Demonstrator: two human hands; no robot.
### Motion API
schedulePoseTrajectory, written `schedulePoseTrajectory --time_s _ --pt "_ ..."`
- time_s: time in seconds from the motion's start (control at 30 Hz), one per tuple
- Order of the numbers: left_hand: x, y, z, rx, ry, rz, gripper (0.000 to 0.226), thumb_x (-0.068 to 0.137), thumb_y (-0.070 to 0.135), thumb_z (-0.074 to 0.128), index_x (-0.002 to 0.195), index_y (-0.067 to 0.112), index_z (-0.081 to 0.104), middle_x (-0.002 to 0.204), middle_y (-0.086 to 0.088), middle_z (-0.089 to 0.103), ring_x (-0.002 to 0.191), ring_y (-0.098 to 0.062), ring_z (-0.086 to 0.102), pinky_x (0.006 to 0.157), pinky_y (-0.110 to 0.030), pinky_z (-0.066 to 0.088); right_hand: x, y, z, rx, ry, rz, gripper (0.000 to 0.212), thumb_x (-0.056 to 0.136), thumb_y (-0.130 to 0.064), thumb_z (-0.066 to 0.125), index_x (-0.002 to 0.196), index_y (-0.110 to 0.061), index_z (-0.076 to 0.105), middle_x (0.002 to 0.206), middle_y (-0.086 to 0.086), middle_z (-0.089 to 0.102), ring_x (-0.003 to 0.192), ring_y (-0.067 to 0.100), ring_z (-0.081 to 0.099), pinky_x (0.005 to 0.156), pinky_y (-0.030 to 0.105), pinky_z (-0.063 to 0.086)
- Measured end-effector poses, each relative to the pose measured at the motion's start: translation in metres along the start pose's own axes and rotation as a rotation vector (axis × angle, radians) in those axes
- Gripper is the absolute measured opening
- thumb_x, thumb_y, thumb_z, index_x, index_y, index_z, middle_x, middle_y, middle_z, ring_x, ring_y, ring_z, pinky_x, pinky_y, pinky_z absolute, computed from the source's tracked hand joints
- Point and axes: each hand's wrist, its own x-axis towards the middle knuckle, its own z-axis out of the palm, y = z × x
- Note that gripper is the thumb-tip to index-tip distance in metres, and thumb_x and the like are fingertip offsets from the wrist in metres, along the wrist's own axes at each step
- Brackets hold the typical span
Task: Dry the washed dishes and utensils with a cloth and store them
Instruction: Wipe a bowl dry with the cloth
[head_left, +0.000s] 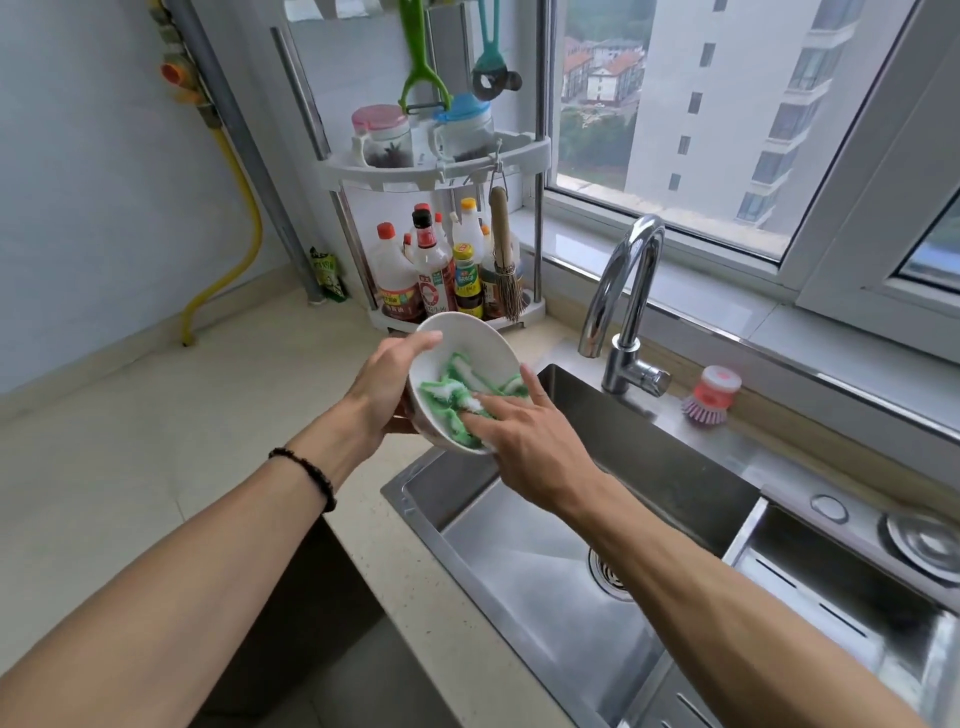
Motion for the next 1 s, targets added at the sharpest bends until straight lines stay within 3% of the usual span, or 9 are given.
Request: schedulePoseTrajectory --time_s 0.1,0.17,0.23,0.3,0.43,0.57,0.73,0.9,1.0 --pt "-0.005 -0.017 0.014 -0.198 -0.005 0.073 0.037 0.093 0.026 0.063 0.127 0.016 0.051 0.113 -0.014 0.065 0.089 -0.024 0.069 0.063 -0.031 0.056 0.01 -0.01 0.002 0.009 0.117 0.119 0.037 0.075 0.003 0.072 0.106 -0.018 0.075 0.1 0.012 0.076 0.092 0.031 0.074 0.12 0.056 0.007" --pt "-0.007 -0.022 0.026 -0.236 0.076 0.175 0.036 0.09 0.018 0.062 0.125 0.02 0.052 0.118 -0.012 0.064 0.094 -0.025 0.069 0.064 -0.034 0.058 0.018 -0.03 -0.003 0.109 0.107 0.227 0.036 0.077 0.002 0.066 0.106 -0.019 0.074 0.097 0.011 0.074 0.095 0.031 0.07 0.123 0.055 0.013" --pt "-0.001 -0.019 0.025 -0.166 0.223 0.236 0.035 0.079 0.03 0.061 0.113 0.028 0.06 0.11 -0.005 0.067 0.096 -0.025 0.068 0.074 -0.046 0.059 0.018 -0.047 -0.008 0.266 -0.002 0.279 0.031 0.083 -0.008 0.065 0.112 -0.018 0.068 0.107 0.007 0.069 0.107 0.029 0.063 0.123 0.055 0.014" --pt "0.001 -0.015 0.013 -0.031 0.231 0.283 0.035 0.065 0.043 0.06 0.098 0.033 0.066 0.097 -0.001 0.07 0.094 -0.028 0.068 0.083 -0.054 0.058 0.007 -0.044 -0.008 0.3 -0.144 0.229 0.045 0.085 -0.021 0.069 0.128 -0.021 0.056 0.133 0.002 0.059 0.128 0.024 0.053 0.119 0.066 -0.002" --pt "-0.001 -0.016 0.008 0.167 0.184 0.338 0.037 0.064 0.046 0.059 0.098 0.033 0.065 0.09 -0.001 0.071 0.083 -0.028 0.07 0.071 -0.045 0.059 -0.001 -0.018 -0.01 0.012 -0.288 0.122 0.078 0.085 -0.033 0.07 0.152 -0.028 0.032 0.167 0.003 0.019 0.154 0.018 0.016 0.107 0.067 -0.026" --pt "-0.001 -0.014 0.012 0.143 0.292 0.384 0.031 0.066 0.039 0.056 0.094 0.032 0.066 0.083 0.007 0.07 0.078 -0.016 0.067 0.065 -0.031 0.053 0.003 -0.045 -0.013 0.548 -0.287 0.219 0.09 0.08 -0.04 0.075 0.156 -0.03 0.029 0.166 0.0 0.016 0.151 0.022 0.02 0.116 0.063 -0.019" --pt "-0.002 -0.016 0.01 0.233 0.254 0.391 0.035 0.066 0.039 0.053 0.099 0.033 0.063 0.084 0.007 0.068 0.076 -0.014 0.064 0.057 -0.024 0.044 -0.002 -0.023 -0.004 0.225 -0.302 0.172 0.088 0.082 -0.035 0.072 0.157 -0.034 0.026 0.167 0.003 0.014 0.154 0.021 0.015 0.111 0.06 -0.025" --pt "0.002 -0.012 0.007 0.203 0.272 0.349 0.032 0.063 0.04 0.053 0.091 0.032 0.067 0.084 0.006 0.07 0.079 -0.016 0.064 0.064 -0.028 0.047 0.001 -0.053 -0.01 0.695 -0.257 0.242 0.085 0.08 -0.039 0.076 0.154 -0.024 0.036 0.159 0.002 0.029 0.138 0.009 0.023 0.123 0.049 -0.009" --pt "0.005 0.001 -0.007 0.237 0.048 0.17 0.028 0.063 0.039 0.056 0.086 0.026 0.066 0.086 -0.004 0.068 0.077 -0.027 0.066 0.06 -0.031 0.051 -0.007 -0.03 -0.002 0.251 -0.218 0.101 0.077 0.086 -0.028 0.071 0.153 -0.026 0.034 0.162 0.005 0.03 0.147 0.017 0.03 0.118 0.055 -0.017"
